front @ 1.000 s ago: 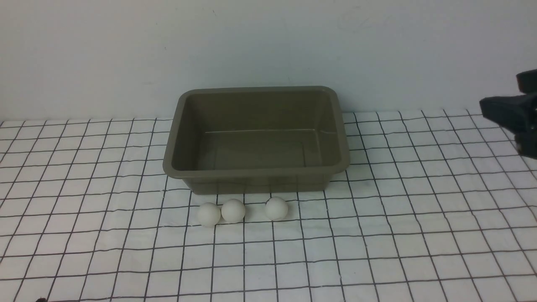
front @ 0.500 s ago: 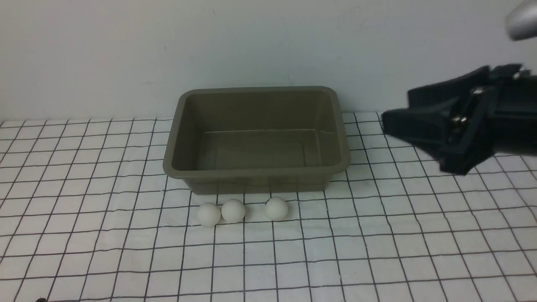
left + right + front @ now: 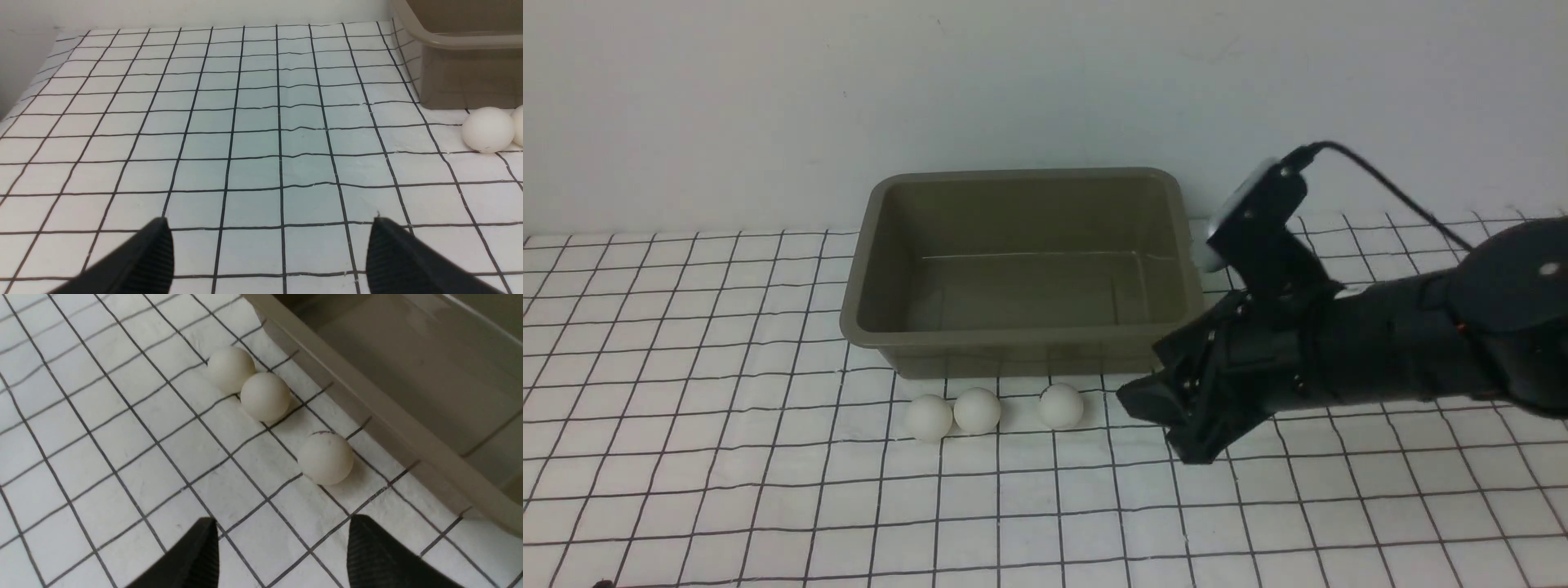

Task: Put the table tennis balls into the box on the white checkered tablecloth.
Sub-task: 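Reach for and grasp a ping pong ball on the table, then release the ping pong ball into the bin and lift the gripper away, then reach for and grasp a ping pong ball on the table beside the basket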

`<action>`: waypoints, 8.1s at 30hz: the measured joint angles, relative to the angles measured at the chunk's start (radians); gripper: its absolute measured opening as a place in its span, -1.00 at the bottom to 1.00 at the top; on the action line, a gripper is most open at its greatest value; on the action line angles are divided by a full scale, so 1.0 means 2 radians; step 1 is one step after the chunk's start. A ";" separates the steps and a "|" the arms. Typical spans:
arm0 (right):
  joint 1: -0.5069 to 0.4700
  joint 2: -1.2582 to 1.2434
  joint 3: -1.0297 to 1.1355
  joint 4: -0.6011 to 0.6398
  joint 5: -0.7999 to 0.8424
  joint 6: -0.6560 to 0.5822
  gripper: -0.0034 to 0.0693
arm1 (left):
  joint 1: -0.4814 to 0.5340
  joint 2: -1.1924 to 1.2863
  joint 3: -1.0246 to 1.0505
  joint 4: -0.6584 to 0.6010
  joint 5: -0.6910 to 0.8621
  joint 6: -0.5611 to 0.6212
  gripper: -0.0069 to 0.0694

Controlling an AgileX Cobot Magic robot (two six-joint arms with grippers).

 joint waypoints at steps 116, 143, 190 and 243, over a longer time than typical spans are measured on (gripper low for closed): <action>0.111 0.105 -0.084 0.126 -0.196 -0.054 0.07 | 0.000 0.000 0.000 0.000 0.000 0.000 0.68; -0.037 0.191 -0.229 0.127 -0.088 -0.123 0.78 | 0.000 0.000 0.000 0.000 0.000 0.000 0.68; -0.044 -0.125 -0.229 -0.403 0.189 0.340 0.60 | 0.000 0.007 -0.082 -0.081 -0.108 -0.159 0.68; -0.044 -0.125 -0.229 -0.365 0.212 0.341 0.60 | -0.015 0.788 -0.313 -0.837 0.088 0.997 0.31</action>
